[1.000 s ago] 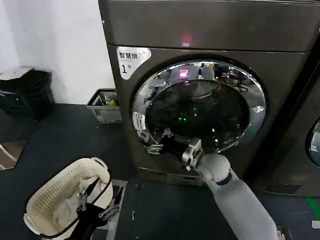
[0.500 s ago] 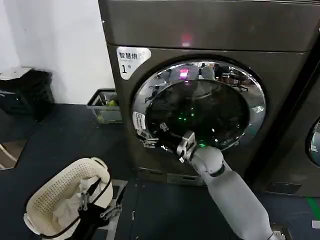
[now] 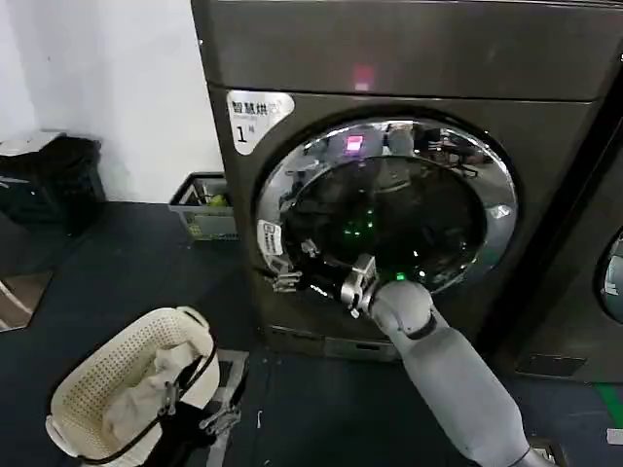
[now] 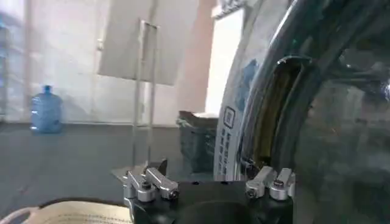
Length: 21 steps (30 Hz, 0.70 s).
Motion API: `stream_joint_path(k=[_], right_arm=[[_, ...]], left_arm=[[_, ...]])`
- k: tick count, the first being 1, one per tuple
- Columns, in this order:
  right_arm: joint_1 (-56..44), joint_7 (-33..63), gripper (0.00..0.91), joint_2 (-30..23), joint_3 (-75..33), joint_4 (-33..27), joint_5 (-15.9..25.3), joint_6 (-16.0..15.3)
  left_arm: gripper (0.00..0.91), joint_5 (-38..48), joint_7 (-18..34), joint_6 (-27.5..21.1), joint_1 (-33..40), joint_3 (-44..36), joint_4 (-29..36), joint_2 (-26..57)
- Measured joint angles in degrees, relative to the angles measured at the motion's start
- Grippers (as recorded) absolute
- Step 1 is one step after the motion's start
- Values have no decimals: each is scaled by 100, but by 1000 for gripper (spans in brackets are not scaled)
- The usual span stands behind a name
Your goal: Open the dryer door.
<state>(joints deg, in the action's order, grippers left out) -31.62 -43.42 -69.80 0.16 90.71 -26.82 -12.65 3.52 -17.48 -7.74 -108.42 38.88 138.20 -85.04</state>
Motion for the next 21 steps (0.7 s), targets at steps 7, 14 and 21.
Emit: stream_joint_path(k=[7, 14, 21], right_arm=[[-177, -1024, 907, 283, -41, 170, -1, 151], [-364, -1800, 907, 534, -115, 385, -22, 282], [-566, -2401, 907, 770, -282, 622, -105, 319]], left_arm=[[907, 946, 186, 22, 235, 277, -65, 209], [907, 1699, 586, 220, 667, 629, -471, 952], [907, 2194, 648, 339, 1262, 714, -1028, 1705]])
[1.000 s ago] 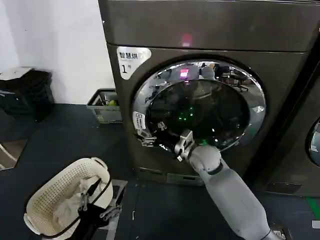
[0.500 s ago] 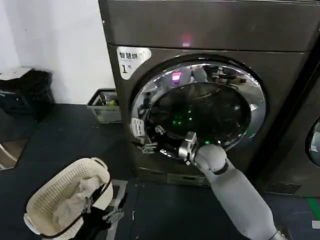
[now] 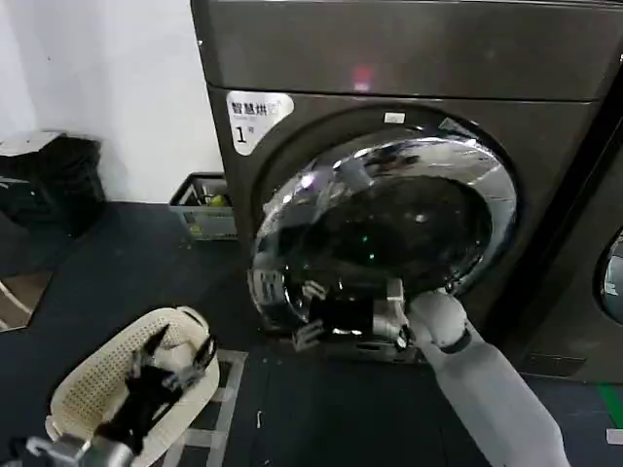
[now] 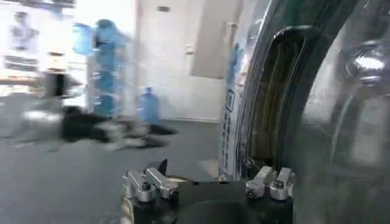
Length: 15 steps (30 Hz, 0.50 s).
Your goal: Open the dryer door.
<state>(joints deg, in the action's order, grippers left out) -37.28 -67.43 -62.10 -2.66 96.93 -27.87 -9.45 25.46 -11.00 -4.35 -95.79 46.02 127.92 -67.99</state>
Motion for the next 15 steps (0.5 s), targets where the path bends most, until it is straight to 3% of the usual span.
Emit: stream_joint_path(k=[9, 15], right_arm=[[-459, -676, 907, 402, -365, 565, -107, -23], [-856, -1114, 907, 669, -738, 993, -338, -2]], left_arm=[[907, 588, 76, 128, 699, -193, -665, 853], [907, 940, 123, 124, 1041, -474, -765, 1362]])
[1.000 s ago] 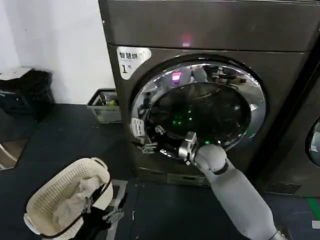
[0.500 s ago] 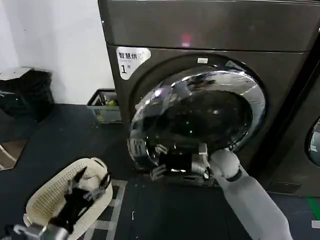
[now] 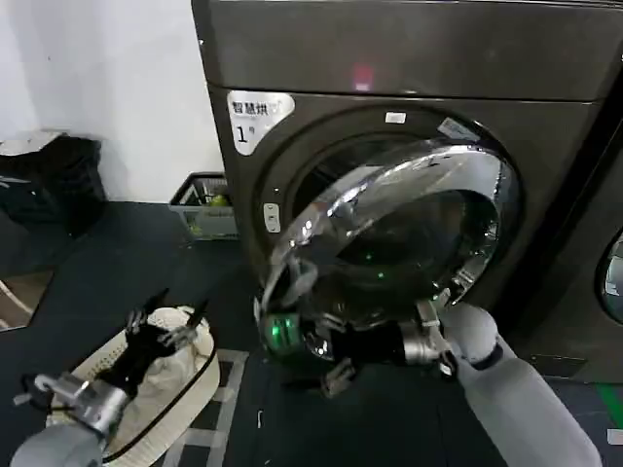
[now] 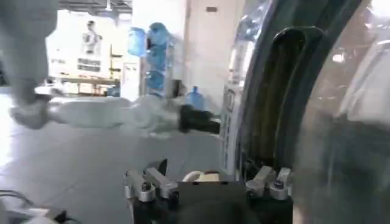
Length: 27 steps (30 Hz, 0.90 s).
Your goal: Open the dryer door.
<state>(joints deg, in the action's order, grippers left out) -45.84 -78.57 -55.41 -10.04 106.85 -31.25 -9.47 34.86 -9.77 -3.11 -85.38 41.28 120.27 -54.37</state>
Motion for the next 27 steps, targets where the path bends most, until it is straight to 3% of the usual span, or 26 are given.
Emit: stream_joint_path(k=[10, 18, 27], right_arm=[[-792, -504, 907, 307, -735, 392, -251, 407], [-1511, -529, 907, 365, -1618, 237, -570, 682], [-2296, -534, 907, 305, -2957, -118, -466, 896]], left_arm=[[907, 316, -137, 64, 601, -768, -255, 640], [907, 368, -580, 290, 1197, -1613, -410, 1026], [907, 327, -1159, 393, 1652, -2457, -408, 1040]])
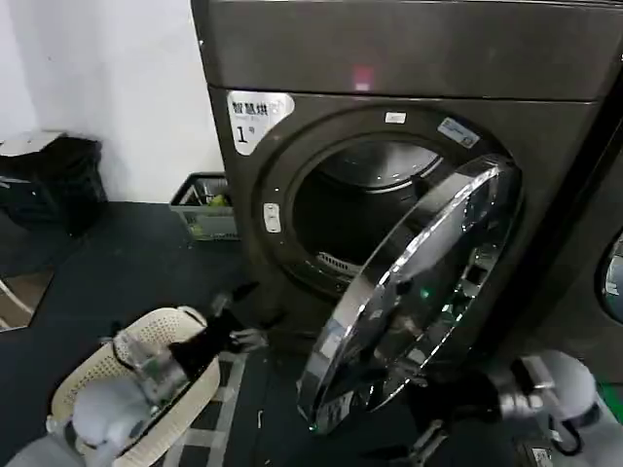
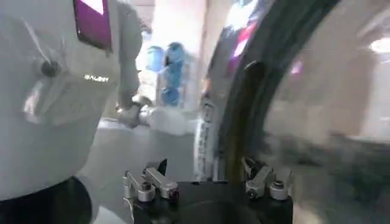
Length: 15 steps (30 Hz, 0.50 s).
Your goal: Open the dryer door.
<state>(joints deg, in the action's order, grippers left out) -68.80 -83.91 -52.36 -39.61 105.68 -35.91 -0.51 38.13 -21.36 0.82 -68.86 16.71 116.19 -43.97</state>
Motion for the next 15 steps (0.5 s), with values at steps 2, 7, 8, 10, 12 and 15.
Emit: stream_joint_path(k=[2, 7, 8, 10, 12, 15], right_arm=[[-126, 2, 907, -53, -319, -65, -3, -28], [-238, 20, 907, -257, -1167, -305, -78, -281], [-258, 21, 907, -293, -1335, -359, -78, -293], [-308, 61, 907, -373, -1679, -479, -85, -304], [-359, 188, 907, -437, -2033, -575, -154, -348], [-392, 440, 907, -538, -2599, -593, -453, -485]], left_arm=[[907, -11, -85, -10, 101, -210, 8, 13], [907, 100, -112, -44, 391, -728, -43, 35], [907, 142, -114, -69, 459, -829, -51, 56], [907, 189, -139, -76, 604, -1047, -69, 100], [907, 225, -159, -80, 762, -1275, -86, 143], [907, 301, -209, -95, 1020, -1610, -99, 149]])
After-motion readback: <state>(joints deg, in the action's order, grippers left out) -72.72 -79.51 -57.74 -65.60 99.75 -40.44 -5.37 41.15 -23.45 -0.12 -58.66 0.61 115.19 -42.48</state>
